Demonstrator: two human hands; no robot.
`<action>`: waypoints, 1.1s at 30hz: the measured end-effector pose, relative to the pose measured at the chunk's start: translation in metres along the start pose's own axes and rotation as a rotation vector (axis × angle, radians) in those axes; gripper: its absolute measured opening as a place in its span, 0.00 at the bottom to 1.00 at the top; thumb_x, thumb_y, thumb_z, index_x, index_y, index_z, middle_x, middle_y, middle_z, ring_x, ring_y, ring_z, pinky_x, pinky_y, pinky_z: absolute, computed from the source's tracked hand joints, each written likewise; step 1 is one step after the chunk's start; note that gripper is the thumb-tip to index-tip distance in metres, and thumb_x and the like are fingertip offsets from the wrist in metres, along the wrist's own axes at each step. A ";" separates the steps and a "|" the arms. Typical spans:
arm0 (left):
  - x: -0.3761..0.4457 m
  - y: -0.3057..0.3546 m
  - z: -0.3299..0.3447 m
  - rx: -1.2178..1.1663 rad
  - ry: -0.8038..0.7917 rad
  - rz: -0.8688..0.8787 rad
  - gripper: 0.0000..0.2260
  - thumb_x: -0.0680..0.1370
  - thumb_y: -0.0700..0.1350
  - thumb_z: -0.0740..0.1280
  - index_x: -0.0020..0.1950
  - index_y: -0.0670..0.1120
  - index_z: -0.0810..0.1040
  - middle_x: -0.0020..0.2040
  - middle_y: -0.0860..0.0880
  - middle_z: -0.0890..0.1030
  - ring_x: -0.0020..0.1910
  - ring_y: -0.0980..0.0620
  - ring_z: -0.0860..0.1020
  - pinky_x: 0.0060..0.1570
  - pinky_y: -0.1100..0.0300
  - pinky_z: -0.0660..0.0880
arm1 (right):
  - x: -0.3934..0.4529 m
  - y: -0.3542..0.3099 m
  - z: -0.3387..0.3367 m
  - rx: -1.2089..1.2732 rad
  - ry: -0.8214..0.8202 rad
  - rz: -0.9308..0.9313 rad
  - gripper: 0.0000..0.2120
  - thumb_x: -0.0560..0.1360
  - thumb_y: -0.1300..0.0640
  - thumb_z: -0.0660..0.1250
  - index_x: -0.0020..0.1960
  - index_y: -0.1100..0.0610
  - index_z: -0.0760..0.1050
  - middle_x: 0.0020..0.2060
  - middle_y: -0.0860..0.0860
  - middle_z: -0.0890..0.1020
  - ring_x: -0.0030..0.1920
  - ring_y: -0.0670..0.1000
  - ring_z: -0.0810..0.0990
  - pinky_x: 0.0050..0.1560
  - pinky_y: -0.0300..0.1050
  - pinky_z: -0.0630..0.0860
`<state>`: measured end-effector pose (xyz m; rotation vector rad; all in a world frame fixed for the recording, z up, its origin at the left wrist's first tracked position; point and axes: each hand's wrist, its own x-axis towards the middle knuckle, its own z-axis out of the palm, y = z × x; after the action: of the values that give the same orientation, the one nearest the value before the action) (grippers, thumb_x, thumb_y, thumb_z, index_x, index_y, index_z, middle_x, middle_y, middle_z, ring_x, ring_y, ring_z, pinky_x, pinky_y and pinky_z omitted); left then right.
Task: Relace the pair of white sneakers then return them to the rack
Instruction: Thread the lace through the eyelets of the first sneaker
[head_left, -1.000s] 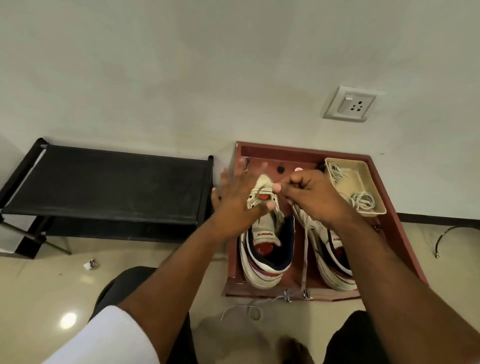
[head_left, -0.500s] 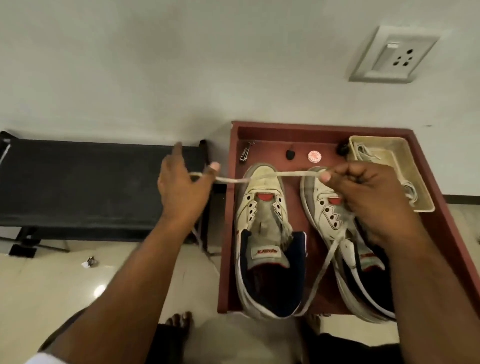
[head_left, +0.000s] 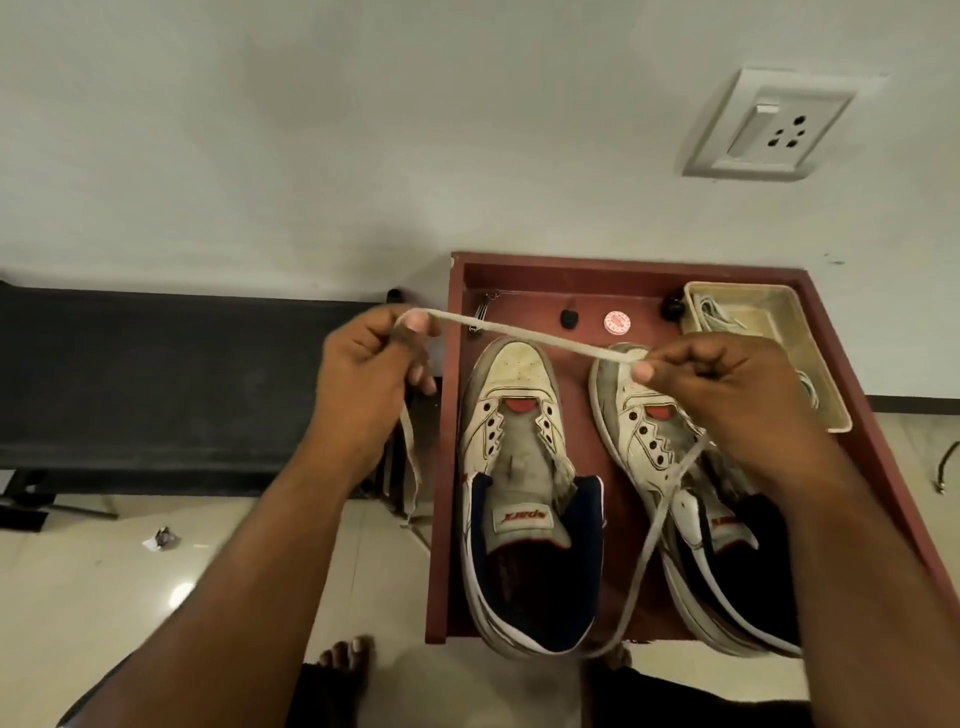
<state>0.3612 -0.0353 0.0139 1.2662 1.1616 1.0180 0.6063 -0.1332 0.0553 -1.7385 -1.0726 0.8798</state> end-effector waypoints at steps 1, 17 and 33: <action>0.004 -0.001 -0.004 -0.025 0.110 -0.039 0.09 0.82 0.47 0.63 0.47 0.46 0.82 0.30 0.52 0.75 0.30 0.54 0.72 0.37 0.58 0.76 | 0.001 0.001 -0.008 -0.011 0.050 0.008 0.03 0.70 0.58 0.74 0.42 0.57 0.83 0.23 0.46 0.76 0.24 0.41 0.71 0.29 0.29 0.70; -0.008 0.006 0.014 0.216 -0.340 0.097 0.08 0.77 0.46 0.70 0.47 0.42 0.85 0.33 0.54 0.83 0.32 0.61 0.78 0.34 0.70 0.73 | 0.018 0.007 0.030 -0.156 0.159 -0.074 0.04 0.76 0.54 0.70 0.49 0.51 0.83 0.44 0.48 0.85 0.38 0.39 0.80 0.41 0.28 0.74; -0.001 0.002 0.003 0.291 -0.261 0.031 0.14 0.70 0.57 0.69 0.44 0.47 0.85 0.38 0.48 0.84 0.38 0.45 0.80 0.39 0.62 0.76 | 0.016 0.004 -0.013 -0.323 0.385 -0.022 0.14 0.74 0.56 0.72 0.59 0.48 0.81 0.53 0.41 0.82 0.46 0.52 0.84 0.52 0.52 0.81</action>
<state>0.3646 -0.0366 0.0161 1.5984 1.1156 0.6952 0.6248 -0.1232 0.0541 -2.0521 -1.0076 0.3432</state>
